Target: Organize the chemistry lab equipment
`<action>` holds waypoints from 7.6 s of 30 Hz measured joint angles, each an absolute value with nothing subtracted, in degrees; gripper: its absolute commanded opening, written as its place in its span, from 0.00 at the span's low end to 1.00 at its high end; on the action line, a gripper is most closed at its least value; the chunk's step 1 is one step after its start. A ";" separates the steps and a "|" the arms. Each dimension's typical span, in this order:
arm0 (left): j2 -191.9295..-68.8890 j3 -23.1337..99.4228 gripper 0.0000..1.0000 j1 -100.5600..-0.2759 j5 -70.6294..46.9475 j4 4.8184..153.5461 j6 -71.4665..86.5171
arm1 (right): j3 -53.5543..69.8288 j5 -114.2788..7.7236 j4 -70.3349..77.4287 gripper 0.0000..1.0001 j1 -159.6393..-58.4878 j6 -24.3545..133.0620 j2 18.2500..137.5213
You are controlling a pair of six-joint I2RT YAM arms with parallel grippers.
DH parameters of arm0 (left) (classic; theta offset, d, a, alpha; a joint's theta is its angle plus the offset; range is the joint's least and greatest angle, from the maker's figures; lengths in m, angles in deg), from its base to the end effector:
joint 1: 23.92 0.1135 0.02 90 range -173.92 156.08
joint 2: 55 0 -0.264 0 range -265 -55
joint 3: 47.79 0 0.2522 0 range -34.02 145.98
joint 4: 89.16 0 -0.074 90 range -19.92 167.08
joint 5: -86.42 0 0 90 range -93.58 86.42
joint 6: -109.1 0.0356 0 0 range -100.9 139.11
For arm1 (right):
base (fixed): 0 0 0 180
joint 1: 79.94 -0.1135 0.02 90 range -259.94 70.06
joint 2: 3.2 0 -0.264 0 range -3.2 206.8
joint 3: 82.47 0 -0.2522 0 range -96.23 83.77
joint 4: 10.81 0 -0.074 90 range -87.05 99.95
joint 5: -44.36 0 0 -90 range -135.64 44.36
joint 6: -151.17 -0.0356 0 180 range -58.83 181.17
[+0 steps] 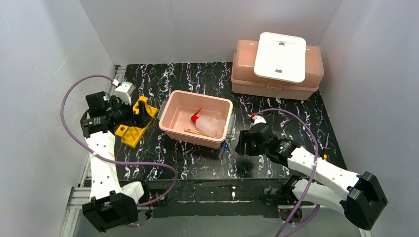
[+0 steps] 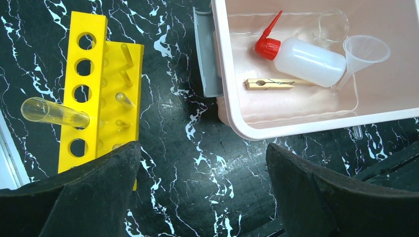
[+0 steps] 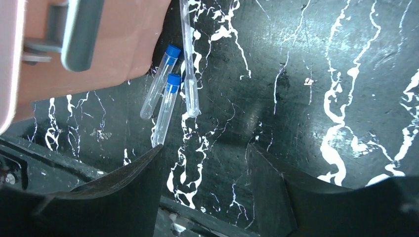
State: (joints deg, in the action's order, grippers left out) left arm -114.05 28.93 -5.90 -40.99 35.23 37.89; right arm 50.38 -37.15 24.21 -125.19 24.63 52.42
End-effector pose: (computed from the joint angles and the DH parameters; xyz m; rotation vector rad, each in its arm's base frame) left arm 0.2018 0.0429 0.3536 0.3565 2.0692 -0.3461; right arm 0.1443 0.1381 0.2191 -0.1051 2.3812 0.5366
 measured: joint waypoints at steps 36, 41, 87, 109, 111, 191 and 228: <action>-115.36 28.93 0.98 -5.90 -40.00 34.10 38.20 | 51.17 -31.83 3.90 0.56 -130.37 23.65 68.86; -115.34 28.98 0.98 -5.90 -39.92 33.40 38.52 | 50.52 -31.62 4.56 0.48 -131.57 23.56 73.14; -118.64 29.22 0.98 -5.90 -42.74 35.06 35.40 | 22.19 -17.19 26.44 0.01 -133.98 29.03 59.63; -118.22 29.17 0.98 -5.90 -43.00 34.56 34.87 | -8.52 -35.05 35.53 0.60 -134.04 43.04 94.60; -118.22 29.17 0.98 -5.90 -43.00 34.56 34.87 | -8.39 -34.35 36.03 0.58 -134.00 43.08 94.32; -117.18 27.40 0.98 -5.90 -44.29 33.66 35.66 | 41.75 -21.65 47.81 0.58 -128.60 12.88 42.50; -116.17 27.38 0.98 -5.90 -43.98 32.81 37.21 | 46.76 -25.60 39.55 0.38 -128.71 3.91 70.23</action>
